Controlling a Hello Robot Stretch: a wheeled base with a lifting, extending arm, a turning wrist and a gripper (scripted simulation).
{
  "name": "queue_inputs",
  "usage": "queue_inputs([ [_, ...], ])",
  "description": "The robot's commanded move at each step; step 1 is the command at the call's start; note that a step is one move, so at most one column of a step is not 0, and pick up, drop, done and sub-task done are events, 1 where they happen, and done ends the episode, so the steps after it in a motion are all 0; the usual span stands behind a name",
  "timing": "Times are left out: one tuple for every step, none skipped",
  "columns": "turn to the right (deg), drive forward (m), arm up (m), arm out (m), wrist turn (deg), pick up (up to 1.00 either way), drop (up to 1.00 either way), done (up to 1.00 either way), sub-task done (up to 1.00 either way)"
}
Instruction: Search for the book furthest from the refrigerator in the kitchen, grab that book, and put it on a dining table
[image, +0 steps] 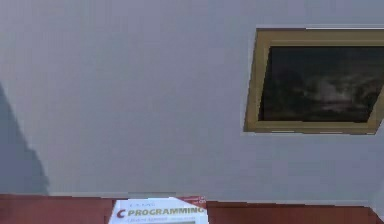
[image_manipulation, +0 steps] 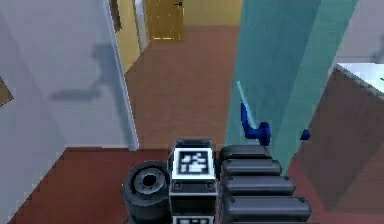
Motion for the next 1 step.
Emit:
queue_inputs([
  [45.0, 0.0, 0.0, 0.0, 0.0, 0.0, 0.0, 0.0, 0.0],
])
